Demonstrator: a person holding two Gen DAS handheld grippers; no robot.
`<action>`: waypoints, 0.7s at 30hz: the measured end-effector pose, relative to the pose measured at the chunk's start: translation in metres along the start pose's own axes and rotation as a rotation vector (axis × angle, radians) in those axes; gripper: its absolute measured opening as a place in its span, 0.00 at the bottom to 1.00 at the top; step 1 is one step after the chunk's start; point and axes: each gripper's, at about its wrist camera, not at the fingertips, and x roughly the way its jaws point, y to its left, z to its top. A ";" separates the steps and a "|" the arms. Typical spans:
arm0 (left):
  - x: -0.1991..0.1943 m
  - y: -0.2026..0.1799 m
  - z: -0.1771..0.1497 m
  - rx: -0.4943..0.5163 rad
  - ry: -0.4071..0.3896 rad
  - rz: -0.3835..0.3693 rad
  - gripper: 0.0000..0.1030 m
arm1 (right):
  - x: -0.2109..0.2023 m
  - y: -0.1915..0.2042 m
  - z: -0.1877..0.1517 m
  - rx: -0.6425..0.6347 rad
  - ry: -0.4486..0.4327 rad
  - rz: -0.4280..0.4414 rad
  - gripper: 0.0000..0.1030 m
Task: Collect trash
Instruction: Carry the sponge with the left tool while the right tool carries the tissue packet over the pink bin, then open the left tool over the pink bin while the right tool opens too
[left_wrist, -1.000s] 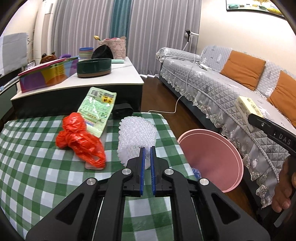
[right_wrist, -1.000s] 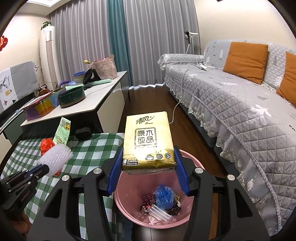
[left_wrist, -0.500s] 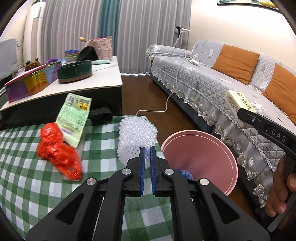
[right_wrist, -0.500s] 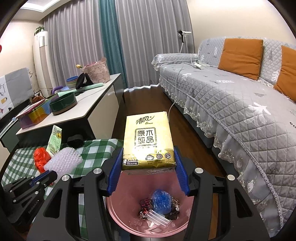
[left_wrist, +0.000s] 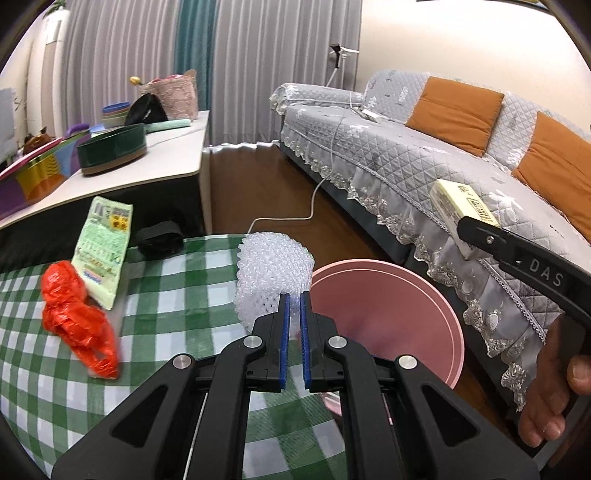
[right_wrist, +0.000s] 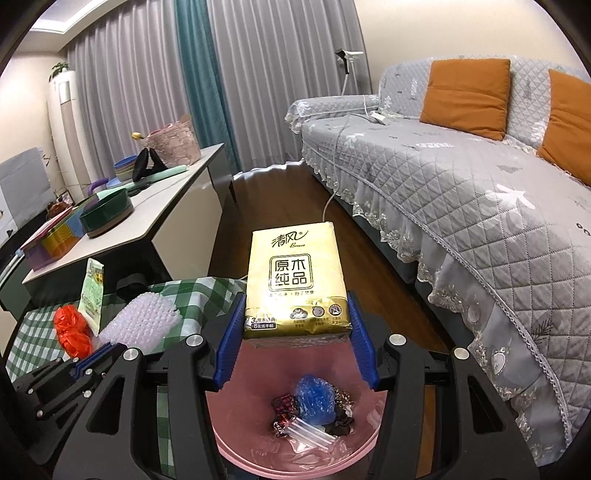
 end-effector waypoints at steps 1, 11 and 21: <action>0.001 -0.002 0.000 0.003 -0.002 -0.005 0.05 | 0.001 -0.001 0.000 0.004 0.003 -0.002 0.51; 0.018 -0.023 -0.002 0.039 0.027 -0.077 0.05 | 0.014 -0.008 -0.002 0.028 0.036 -0.021 0.51; 0.035 -0.029 -0.006 0.051 0.085 -0.106 0.19 | 0.014 -0.015 -0.002 0.039 0.037 -0.065 0.63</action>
